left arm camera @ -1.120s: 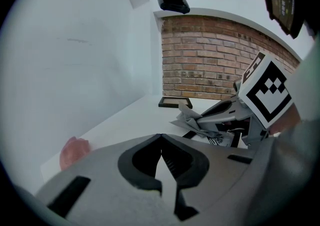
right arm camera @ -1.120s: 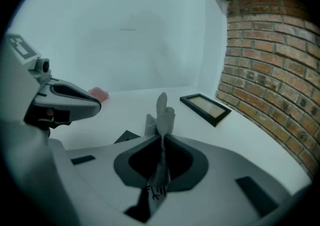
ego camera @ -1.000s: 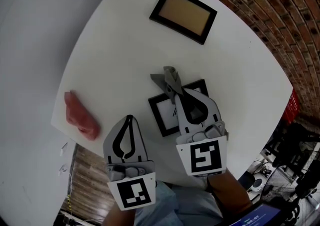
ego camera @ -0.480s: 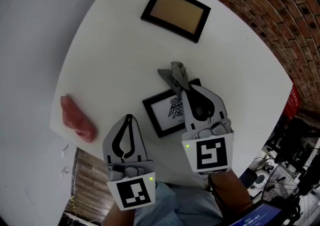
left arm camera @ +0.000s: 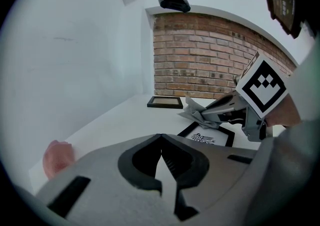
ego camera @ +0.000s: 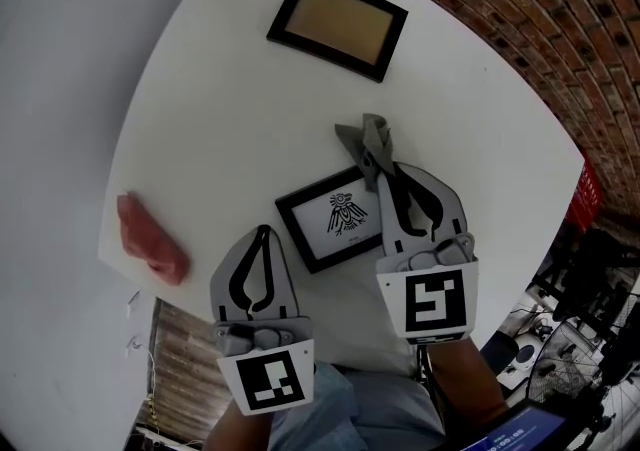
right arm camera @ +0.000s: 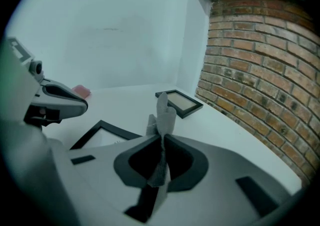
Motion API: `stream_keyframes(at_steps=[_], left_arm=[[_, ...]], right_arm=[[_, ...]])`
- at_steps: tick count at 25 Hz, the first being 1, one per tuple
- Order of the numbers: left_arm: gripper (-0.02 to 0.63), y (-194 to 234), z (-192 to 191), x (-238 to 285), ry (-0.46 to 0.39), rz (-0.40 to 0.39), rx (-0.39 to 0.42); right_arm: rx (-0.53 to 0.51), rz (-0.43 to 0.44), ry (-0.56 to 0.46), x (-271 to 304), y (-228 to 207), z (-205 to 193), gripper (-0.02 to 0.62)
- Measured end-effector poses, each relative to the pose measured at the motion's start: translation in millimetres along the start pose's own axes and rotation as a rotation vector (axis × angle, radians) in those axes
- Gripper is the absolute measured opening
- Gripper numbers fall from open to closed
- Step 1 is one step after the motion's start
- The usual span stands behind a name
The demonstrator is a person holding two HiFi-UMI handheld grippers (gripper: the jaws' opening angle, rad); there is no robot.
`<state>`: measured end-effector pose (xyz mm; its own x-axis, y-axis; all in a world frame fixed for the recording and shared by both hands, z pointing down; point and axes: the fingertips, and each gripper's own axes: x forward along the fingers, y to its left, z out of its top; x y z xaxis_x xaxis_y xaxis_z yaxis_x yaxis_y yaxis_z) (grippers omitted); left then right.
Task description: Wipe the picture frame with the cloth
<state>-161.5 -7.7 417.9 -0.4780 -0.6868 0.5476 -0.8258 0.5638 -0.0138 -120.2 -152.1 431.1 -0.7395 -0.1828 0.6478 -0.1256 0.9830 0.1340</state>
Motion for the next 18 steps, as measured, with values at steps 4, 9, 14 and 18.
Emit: stream_keyframes(at_steps=[4, 9, 14, 18], left_arm=[[0.009, -5, 3, -5, -0.013, 0.001, -0.002], [0.009, -11, 8, -19, -0.032, 0.007, -0.003], [0.009, -14, 20, -38, -0.090, 0.031, -0.003], [0.009, -13, 25, -60, -0.109, 0.051, -0.003]], right_arm=[[-0.007, -0.041, -0.020, -9, -16, -2, 0.026], [-0.002, -0.063, -0.021, -31, -22, 2, 0.026], [-0.013, -0.061, -0.072, -53, -17, 17, 0.026], [-0.025, -0.043, -0.096, -72, -4, 26, 0.026]])
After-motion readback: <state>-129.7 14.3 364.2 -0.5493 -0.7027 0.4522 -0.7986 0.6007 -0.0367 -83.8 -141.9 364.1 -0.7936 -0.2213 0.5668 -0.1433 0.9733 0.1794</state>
